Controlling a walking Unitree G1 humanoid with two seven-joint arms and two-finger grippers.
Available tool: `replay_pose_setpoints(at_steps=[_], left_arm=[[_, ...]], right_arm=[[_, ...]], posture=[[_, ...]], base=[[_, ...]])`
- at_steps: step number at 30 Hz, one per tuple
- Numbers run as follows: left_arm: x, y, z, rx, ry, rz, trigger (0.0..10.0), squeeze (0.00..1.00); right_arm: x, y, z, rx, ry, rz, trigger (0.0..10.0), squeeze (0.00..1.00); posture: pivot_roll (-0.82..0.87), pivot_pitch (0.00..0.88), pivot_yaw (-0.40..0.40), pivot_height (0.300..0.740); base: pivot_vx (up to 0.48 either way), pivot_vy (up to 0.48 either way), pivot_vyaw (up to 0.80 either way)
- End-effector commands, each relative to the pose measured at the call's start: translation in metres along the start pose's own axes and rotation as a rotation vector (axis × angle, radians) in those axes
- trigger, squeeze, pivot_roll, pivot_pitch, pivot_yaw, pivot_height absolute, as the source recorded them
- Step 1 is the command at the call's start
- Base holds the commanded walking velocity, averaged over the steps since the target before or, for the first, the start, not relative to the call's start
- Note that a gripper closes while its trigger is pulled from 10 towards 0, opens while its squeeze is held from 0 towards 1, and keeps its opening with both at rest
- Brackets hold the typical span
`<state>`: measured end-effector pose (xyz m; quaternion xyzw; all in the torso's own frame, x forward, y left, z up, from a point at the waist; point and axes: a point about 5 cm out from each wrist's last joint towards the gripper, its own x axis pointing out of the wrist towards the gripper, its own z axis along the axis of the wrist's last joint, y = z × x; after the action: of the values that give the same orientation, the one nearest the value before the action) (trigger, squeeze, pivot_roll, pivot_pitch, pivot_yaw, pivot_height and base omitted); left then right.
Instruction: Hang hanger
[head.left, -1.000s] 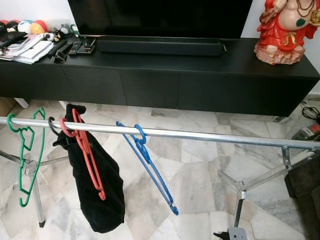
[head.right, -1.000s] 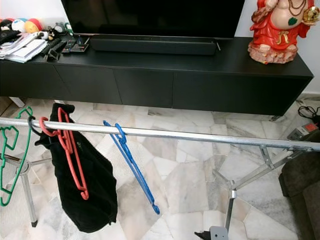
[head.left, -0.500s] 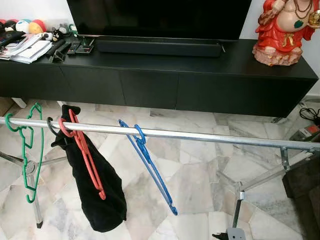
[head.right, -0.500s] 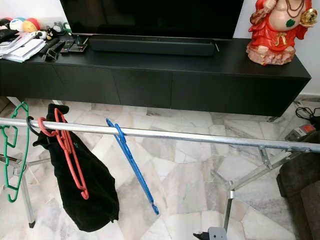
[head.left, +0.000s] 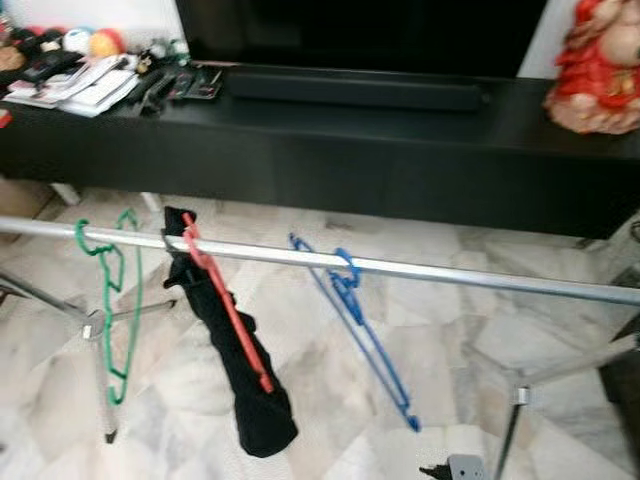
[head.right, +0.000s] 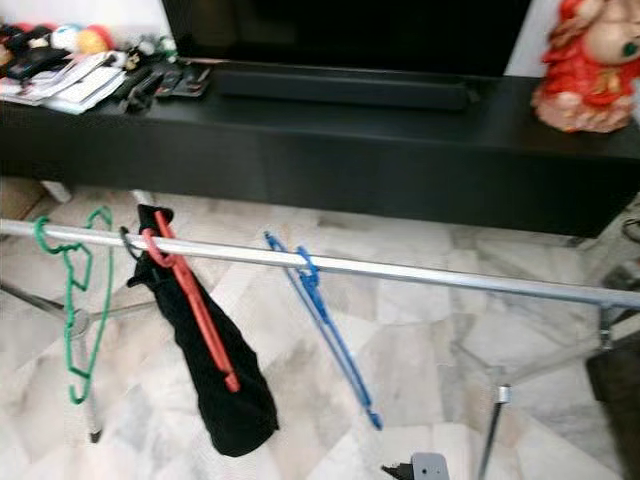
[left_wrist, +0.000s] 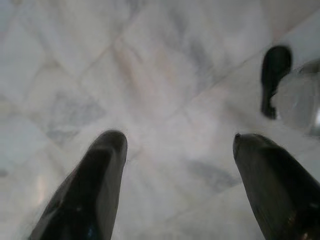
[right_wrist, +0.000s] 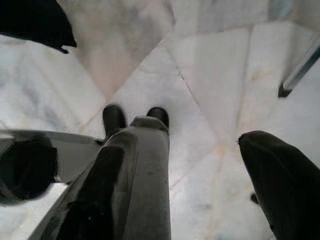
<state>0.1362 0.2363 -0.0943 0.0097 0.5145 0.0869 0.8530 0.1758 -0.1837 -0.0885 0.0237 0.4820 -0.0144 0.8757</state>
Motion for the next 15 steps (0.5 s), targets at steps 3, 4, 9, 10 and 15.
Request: replay_pose_setpoints(at_steps=[3, 4, 9, 10, 15], left_arm=[[-0.0024, 0.0057, -0.0137, 0.004, 0.042, 0.008, 10.0, 0.00], [-0.0024, 0.0055, -0.0137, 0.005, 0.042, 0.006, 10.0, 0.00], [-0.0023, 0.0044, -0.0135, 0.012, 0.041, -0.002, 10.0, 0.00], [-0.0022, 0.0042, -0.0135, 0.013, 0.041, -0.003, 10.0, 0.00], [-0.0022, 0.0033, -0.0138, 0.021, 0.042, -0.007, 10.0, 0.00]], right_arm=[[-0.0018, 0.0027, -0.0151, 0.017, 0.046, 0.005, 10.0, 0.00], [-0.0018, 0.0028, -0.0150, 0.018, 0.046, 0.005, 10.0, 0.00], [-0.0018, 0.0028, -0.0151, 0.022, 0.045, 0.005, 10.0, 0.00], [-0.0018, 0.0027, -0.0151, 0.022, 0.045, 0.005, 10.0, 0.00], [-0.0018, 0.0024, -0.0150, 0.022, 0.046, 0.004, 10.0, 0.00]], posture=[[-0.05, 0.207, 0.041, 0.740], [-0.05, 0.208, 0.042, 0.740], [-0.05, 0.210, 0.042, 0.740], [-0.05, 0.210, 0.042, 0.740], [-0.05, 0.211, 0.040, 0.740]], base=[[0.000, 0.480, 0.00], [0.000, 0.480, 0.00], [0.000, 0.480, 0.00], [0.000, 0.480, 0.00], [0.000, 0.192, 0.00]])
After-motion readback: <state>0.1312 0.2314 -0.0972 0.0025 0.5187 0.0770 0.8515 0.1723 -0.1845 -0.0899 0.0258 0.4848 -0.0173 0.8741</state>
